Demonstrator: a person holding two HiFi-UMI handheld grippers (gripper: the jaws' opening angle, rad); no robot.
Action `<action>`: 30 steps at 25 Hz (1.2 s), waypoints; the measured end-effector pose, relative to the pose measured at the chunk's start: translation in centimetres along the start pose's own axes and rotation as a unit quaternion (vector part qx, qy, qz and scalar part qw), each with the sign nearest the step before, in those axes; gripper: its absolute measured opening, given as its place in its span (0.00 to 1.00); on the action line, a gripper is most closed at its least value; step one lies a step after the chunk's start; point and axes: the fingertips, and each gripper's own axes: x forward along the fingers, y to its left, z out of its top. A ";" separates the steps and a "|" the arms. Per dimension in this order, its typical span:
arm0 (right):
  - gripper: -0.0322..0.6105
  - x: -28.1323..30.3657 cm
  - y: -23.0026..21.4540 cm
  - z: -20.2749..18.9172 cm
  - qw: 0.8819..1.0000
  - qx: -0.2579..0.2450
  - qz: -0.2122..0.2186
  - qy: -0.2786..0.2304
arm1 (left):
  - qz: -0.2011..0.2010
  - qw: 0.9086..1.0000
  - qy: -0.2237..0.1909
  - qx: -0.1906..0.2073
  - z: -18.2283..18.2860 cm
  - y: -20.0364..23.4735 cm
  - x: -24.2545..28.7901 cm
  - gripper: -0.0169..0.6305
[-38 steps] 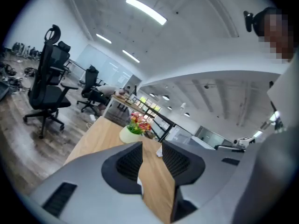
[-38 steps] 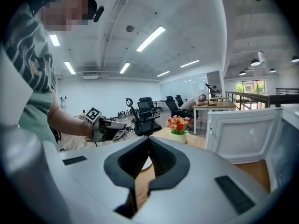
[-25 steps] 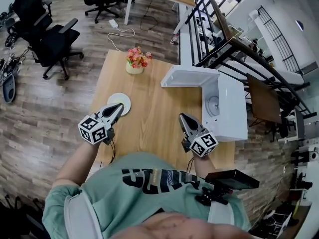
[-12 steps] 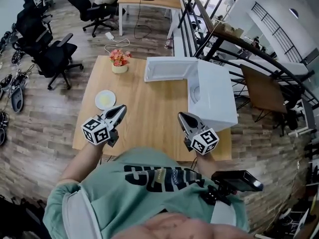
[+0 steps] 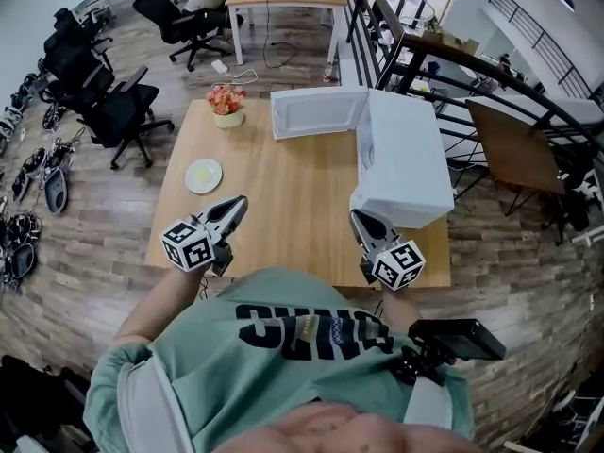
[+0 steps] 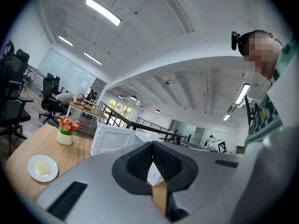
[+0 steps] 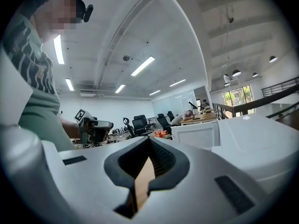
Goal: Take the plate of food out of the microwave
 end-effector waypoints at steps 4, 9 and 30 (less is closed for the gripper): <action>0.06 0.2 1.2 0.9 1.000 -0.010 0.004 -0.006 | -0.005 1.000 -0.005 0.009 0.9 -0.2 -1.0 0.03; 0.06 2.2 3.4 1.5 1.000 -0.011 -0.007 -0.009 | -0.023 0.999 -0.008 0.021 2.1 1.1 -3.8 0.03; 0.06 10.6 11.5 1.7 0.999 0.011 -0.030 0.003 | -0.042 0.999 -0.022 0.004 2.1 9.4 -13.3 0.03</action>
